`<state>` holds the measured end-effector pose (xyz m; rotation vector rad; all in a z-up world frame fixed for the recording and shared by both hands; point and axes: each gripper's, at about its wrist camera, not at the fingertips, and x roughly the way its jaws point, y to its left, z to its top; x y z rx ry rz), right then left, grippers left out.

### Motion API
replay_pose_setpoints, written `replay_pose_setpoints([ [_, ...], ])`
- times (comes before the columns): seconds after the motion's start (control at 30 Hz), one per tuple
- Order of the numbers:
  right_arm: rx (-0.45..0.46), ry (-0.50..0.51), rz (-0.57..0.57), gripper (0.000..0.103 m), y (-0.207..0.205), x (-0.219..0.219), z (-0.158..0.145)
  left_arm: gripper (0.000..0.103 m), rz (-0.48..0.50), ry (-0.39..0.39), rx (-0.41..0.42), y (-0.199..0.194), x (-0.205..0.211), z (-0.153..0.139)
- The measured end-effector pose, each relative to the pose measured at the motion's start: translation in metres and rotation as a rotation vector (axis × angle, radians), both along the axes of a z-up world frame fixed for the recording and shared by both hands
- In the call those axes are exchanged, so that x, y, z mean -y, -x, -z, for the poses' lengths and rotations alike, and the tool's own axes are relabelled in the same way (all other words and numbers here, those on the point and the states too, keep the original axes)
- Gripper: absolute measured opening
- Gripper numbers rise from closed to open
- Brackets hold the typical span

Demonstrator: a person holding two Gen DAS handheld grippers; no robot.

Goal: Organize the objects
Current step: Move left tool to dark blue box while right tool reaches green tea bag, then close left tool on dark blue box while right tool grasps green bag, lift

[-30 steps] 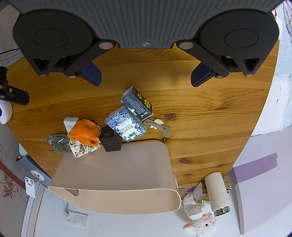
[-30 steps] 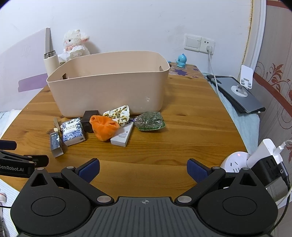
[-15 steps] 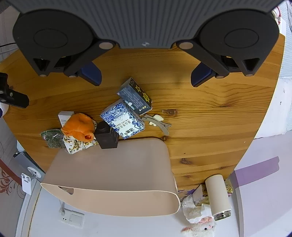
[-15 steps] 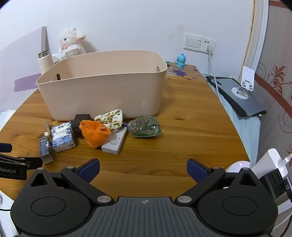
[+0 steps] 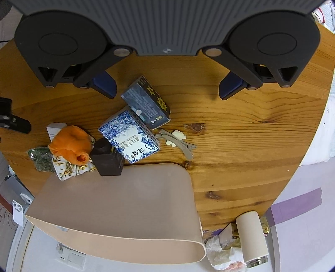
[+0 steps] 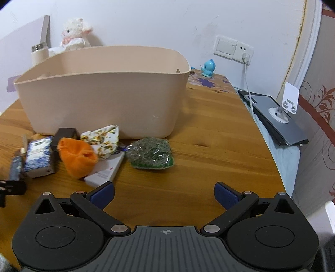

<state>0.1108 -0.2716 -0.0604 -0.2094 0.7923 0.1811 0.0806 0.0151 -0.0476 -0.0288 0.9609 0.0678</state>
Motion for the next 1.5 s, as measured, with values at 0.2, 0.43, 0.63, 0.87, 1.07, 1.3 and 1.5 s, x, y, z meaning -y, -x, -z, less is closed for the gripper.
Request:
replay_pose_setpoints([
  [0.2, 0.004, 0.002, -0.027, 0.098, -0.022, -0.009, 0.011, 0.103, -0.007, 0.027, -0.017, -0.009, -0.007, 0.006],
  [0.43, 0.011, -0.010, -0.048, 0.088, -0.039, -0.020, 0.019, 0.099, -0.013, 0.020, -0.006, -0.012, -0.012, 0.007],
  [0.63, 0.017, -0.062, -0.070, 0.064, -0.042, -0.024, 0.021, 0.077, 0.013, -0.002, 0.025, -0.009, -0.010, 0.003],
  [0.87, 0.035, -0.047, -0.077, 0.049, -0.028, -0.025, 0.020, 0.030, 0.037, 0.029, 0.056, -0.009, -0.018, -0.002],
  [1.07, 0.059, -0.078, -0.059, 0.049, -0.008, -0.016, 0.009, 0.025, 0.023, 0.119, 0.057, 0.004, -0.035, -0.006],
  [1.3, 0.148, -0.071, -0.050, 0.049, 0.016, -0.012, -0.024, 0.025, 0.031, 0.137, 0.121, 0.017, -0.040, -0.031],
  [1.5, 0.239, -0.088, -0.040, 0.049, 0.026, -0.006, -0.059, 0.025, 0.050, 0.127, 0.225, 0.012, -0.040, -0.065],
])
